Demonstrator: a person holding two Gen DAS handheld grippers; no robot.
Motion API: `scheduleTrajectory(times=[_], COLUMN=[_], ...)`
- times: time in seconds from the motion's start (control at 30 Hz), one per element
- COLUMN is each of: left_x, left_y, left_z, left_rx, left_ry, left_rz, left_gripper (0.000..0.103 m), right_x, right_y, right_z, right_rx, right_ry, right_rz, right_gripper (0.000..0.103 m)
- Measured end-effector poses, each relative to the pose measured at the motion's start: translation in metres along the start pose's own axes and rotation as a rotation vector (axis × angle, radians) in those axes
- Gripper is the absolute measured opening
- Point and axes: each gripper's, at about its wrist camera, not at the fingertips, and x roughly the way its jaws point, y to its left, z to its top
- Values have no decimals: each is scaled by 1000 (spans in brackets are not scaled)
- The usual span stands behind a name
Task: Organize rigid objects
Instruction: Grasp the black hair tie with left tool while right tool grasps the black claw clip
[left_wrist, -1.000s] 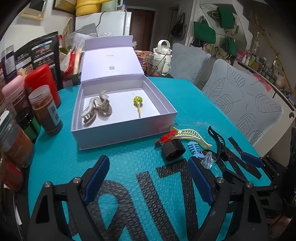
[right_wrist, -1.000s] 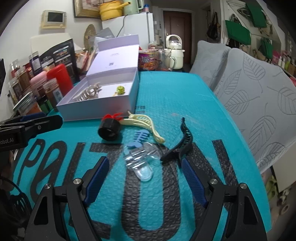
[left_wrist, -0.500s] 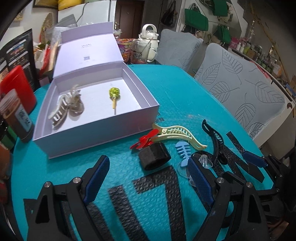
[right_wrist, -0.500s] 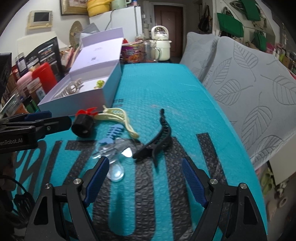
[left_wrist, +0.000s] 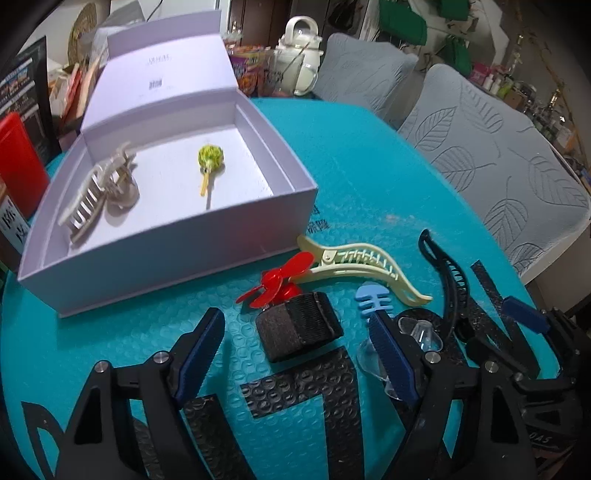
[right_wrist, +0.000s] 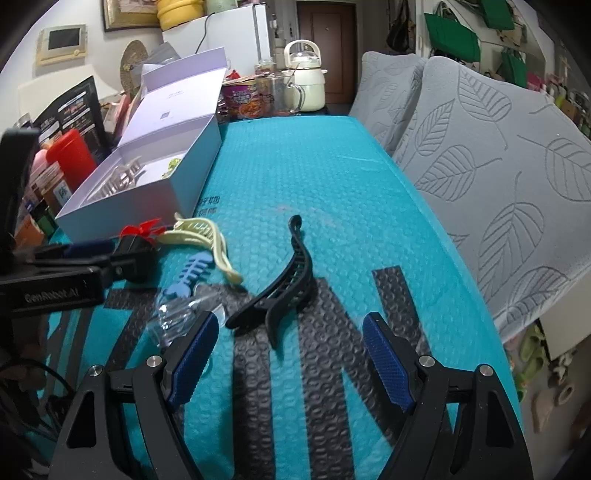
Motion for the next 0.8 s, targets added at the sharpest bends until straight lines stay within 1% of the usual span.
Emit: scheduleTrajectory(times=[0.03,0.07,0.1,0.17,0.33,0.53,0.63,0.73,0.8], left_x=[2,5,6,12,12,3,-2,-6,-9], left_y=[1,1,2,2,-1,-2,-1,0,1], left_z=[0,0,0,0,-3,-10,-11,-10,-9], left_rx=[-6,-12,-15,-15,3,8,3,2,9], left_ry=[7,16,20,41,35,34,32,26,19], left_rz=[-6,-10,-11,-14,-25,-29,-48,-51,-41], left_gripper=[73,67,57,48,47,47,47,47,47], right_x=[1,2,3,5,11,18,24,30,36], right_y=[-1,-2,-2,-4,-7,-9,-10,-12,-13], right_z=[1,2,4,6,13,20,24,26,26], right_rx=[2,4,8,18,23,26,38,59,69], right_ry=[-1,-2,-1,0,2,-1,9,25,44], right_rz=[1,3,5,8,22,9,0,3,1], right_gripper=[81,81,81,81,81,81,78,69,59])
